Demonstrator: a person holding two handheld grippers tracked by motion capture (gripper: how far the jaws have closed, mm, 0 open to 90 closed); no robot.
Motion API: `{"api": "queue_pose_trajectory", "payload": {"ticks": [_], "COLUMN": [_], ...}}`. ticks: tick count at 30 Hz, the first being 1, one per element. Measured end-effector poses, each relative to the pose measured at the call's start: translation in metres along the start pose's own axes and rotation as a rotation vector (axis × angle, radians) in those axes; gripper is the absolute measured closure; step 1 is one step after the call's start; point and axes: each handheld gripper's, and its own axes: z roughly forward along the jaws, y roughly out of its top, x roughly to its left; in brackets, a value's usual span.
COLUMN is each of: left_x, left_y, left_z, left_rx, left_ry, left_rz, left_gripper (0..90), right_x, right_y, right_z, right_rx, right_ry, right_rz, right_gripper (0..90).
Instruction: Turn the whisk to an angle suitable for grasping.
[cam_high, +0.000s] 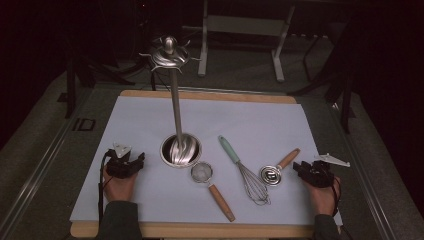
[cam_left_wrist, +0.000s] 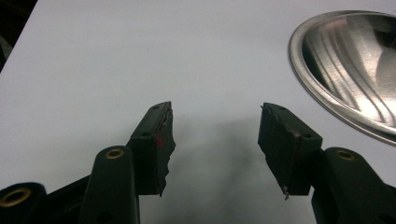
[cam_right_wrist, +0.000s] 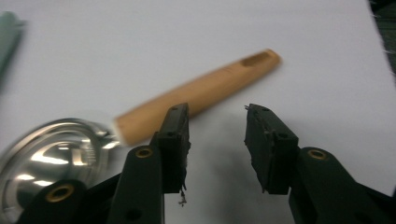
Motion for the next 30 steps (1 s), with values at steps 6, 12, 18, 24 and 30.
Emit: {"api": "queue_pose_trajectory", "payload": {"ticks": [6, 12, 18, 24, 30], "left_x": [0.000, 0.000, 0.000, 0.000, 0.000], "left_y": [0.000, 0.000, 0.000, 0.000, 0.000], "left_z": [0.000, 0.000, 0.000, 0.000, 0.000], "left_rx": [0.000, -0.001, -0.003, -0.002, -0.004], "left_ry": [0.000, 0.000, 0.002, 0.001, 0.000], "left_rz": [0.000, -0.001, 0.000, 0.000, 0.000], "left_gripper": [45.4, 45.3, 45.2, 45.1, 45.1], "right_x": [0.017, 0.035, 0.059, 0.090, 0.124], "right_y": [0.010, 0.017, 0.035, 0.057, 0.073], "right_z": [-0.003, -0.004, -0.003, 0.009, 0.032], "right_rx": [0.009, 0.020, 0.034, 0.100, 0.224], "right_ry": [0.031, 0.051, 0.117, 0.176, 0.253], "right_rz": [-0.044, -0.103, -0.166, -0.276, -0.356], "right_gripper": [61.2, 61.7, 57.4, 55.9, 56.4]}}
